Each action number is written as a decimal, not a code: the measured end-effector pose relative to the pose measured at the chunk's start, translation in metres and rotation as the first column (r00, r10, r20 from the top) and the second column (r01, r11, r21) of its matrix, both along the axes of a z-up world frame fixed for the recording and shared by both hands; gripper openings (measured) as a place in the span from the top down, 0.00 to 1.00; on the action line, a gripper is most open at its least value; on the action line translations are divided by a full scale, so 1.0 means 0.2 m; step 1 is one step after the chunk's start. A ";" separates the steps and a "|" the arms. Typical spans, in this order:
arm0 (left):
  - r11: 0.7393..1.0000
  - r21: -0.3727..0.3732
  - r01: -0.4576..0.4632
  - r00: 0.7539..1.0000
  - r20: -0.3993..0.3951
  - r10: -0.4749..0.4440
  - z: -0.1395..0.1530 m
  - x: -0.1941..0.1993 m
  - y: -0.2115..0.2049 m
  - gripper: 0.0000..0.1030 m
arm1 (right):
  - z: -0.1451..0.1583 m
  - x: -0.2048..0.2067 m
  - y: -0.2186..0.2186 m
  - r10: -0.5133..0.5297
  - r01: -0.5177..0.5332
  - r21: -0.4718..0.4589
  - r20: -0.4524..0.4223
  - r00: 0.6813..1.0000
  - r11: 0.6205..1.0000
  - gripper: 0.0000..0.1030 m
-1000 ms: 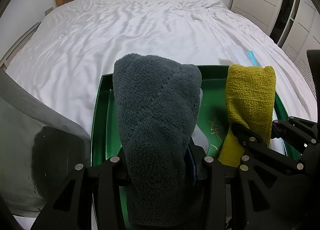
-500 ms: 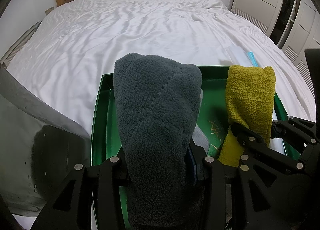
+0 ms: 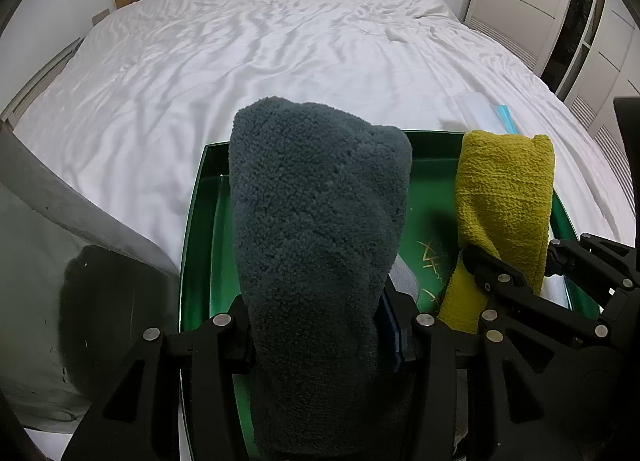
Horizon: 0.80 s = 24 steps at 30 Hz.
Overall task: Organize soft objects
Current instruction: 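Lower the dark green towel into the tray with the left gripper while the right lowers the yellow towel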
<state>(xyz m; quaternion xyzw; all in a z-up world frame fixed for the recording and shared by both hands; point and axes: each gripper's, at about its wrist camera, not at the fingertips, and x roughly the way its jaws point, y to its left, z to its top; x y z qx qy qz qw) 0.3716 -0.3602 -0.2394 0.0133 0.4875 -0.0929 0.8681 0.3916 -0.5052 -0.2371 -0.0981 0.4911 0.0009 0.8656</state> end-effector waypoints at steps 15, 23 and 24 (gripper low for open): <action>1.000 -0.003 -0.008 1.000 0.001 0.008 -0.01 0.00 0.00 0.59 | 0.00 0.01 0.00 -0.005 0.005 -0.008 0.000 1.000 1.000 0.73; 1.000 -0.003 -0.009 1.000 0.002 0.009 0.00 0.00 0.00 0.59 | 0.01 0.00 0.00 -0.008 0.008 -0.009 0.003 1.000 1.000 0.72; 1.000 -0.002 -0.012 1.000 0.003 0.012 0.00 0.00 0.00 0.59 | 0.01 0.00 0.00 -0.009 0.009 -0.009 0.003 1.000 1.000 0.71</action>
